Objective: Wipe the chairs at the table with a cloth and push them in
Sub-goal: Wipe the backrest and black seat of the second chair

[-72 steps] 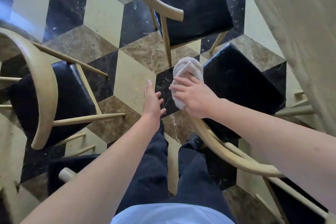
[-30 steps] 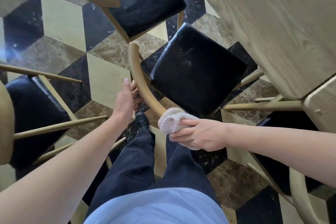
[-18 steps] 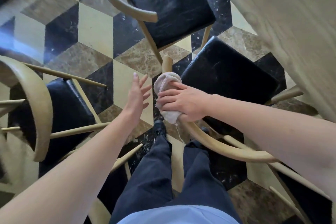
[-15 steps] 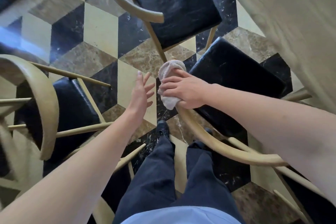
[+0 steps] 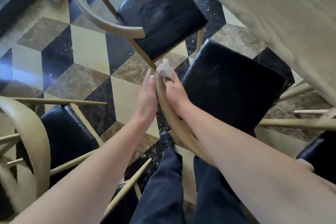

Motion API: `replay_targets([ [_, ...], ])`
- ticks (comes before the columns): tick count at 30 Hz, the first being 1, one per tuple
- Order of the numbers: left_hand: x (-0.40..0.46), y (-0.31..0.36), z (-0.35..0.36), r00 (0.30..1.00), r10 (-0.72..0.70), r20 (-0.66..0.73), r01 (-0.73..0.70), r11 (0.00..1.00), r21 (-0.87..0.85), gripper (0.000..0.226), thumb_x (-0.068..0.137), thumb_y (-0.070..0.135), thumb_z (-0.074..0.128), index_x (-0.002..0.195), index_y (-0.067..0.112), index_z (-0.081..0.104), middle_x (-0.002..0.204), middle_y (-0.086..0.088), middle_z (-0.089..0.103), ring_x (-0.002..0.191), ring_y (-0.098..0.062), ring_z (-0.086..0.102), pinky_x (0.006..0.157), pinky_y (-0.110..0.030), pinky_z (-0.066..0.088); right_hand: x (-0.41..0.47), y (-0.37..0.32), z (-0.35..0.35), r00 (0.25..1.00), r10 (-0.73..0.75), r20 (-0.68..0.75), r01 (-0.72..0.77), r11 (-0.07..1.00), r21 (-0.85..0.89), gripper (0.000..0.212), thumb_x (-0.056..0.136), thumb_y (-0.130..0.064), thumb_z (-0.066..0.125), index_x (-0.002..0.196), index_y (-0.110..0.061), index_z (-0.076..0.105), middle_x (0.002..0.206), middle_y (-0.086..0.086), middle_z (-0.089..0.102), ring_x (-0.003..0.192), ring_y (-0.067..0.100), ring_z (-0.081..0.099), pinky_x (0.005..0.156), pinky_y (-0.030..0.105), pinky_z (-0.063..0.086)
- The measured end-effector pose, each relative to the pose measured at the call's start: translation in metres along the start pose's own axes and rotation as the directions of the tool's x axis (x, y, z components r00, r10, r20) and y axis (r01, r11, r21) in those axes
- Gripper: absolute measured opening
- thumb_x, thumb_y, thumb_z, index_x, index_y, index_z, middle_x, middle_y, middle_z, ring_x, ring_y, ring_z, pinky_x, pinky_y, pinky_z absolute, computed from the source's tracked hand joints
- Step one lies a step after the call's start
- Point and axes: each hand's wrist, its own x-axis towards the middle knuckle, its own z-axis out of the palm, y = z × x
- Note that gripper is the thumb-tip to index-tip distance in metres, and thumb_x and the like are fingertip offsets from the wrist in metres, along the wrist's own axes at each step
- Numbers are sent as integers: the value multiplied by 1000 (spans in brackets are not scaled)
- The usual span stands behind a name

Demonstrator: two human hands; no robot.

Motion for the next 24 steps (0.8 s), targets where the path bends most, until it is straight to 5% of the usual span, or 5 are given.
replay_targets([
  [6, 39, -18, 24, 981, 184, 67, -196, 905, 377, 50, 107, 46, 25, 155, 33, 30, 167, 9, 9, 150, -1, 3, 118, -22, 4, 17, 27, -16, 988, 116, 105, -132, 978, 160, 41, 102, -45, 46, 136, -26, 59, 127, -8, 66, 126, 14, 58, 98, 20, 47],
  [9, 57, -18, 31, 976, 212, 43, -204, 837, 508, 49, 107, 46, 24, 154, 33, 33, 167, 7, 10, 151, -4, 6, 112, -14, 3, 28, 46, -13, 980, 136, 143, -159, 973, 168, 56, 95, -68, 41, 132, -31, 60, 132, -3, 65, 130, 15, 55, 110, 33, 45],
  [12, 74, -16, 37, 969, 235, 73, -230, 753, 616, 51, 107, 48, 21, 154, 35, 32, 168, 7, 9, 153, -10, 6, 117, -24, 3, 37, 68, -9, 982, 76, 174, -107, 978, 178, 65, 89, -72, 32, 134, -33, 60, 131, -1, 65, 129, 11, 54, 114, 41, 39],
  [16, 87, -19, 44, 961, 273, 52, -219, 630, 745, 47, 105, 40, 36, 151, 38, 37, 166, 6, 18, 151, -15, 17, 122, -43, 19, 47, 105, -13, 983, -27, 180, 19, 999, 47, 38, 98, -45, 30, 106, -34, 65, 87, -2, 65, 90, 20, 58, 88, 56, 47],
  [24, 92, -28, 46, 939, 343, -31, -191, 594, 781, 46, 100, 32, 47, 146, 34, 46, 159, 10, 33, 144, -8, 28, 109, -23, 18, 89, 186, -29, 992, 49, 117, -17, 966, -258, 54, 100, -54, 25, 133, -23, 54, 130, 6, 54, 124, 22, 49, 109, 48, 38],
])
